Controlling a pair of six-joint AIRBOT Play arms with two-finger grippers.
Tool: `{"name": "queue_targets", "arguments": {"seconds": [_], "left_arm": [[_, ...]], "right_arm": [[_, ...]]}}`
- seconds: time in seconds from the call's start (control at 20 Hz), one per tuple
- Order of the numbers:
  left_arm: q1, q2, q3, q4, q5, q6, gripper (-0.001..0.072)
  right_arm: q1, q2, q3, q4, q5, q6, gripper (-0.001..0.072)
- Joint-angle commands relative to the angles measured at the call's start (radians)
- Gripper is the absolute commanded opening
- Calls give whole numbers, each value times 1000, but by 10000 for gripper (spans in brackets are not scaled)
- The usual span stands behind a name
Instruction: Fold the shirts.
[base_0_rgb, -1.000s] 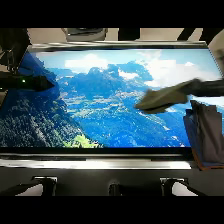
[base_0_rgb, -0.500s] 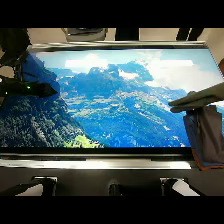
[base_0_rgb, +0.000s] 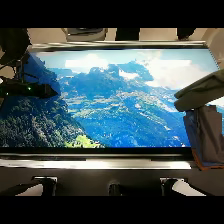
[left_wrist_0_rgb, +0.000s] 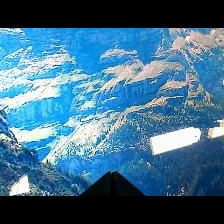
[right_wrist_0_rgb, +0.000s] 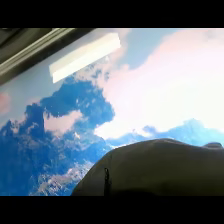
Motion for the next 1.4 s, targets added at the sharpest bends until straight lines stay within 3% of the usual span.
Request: {"name": "queue_targets", "arguments": {"seconds": [0.0, 0.2, 0.4, 0.8, 1.2, 1.35], "left_arm": [[1, 1, 0, -1, 0, 0, 28], [1, 1, 0, -1, 5, -3, 28], [1, 1, 0, -1, 9, -12, 28], [0, 0, 0, -2, 45, -30, 28], [0, 0, 0, -2, 68, -30, 28], [0, 0, 0, -2, 68, -30, 28]], "right_arm": [[19, -56, 1, 145, -167, -31, 45], [19, -97, 1, 205, -255, -64, 45], [19, -118, 1, 203, -285, -167, 45], [20, -126, 1, 204, -537, -208, 45], [19, -166, 1, 214, -467, -207, 45], [19, -159, 7, 189, -507, -203, 45]]}}
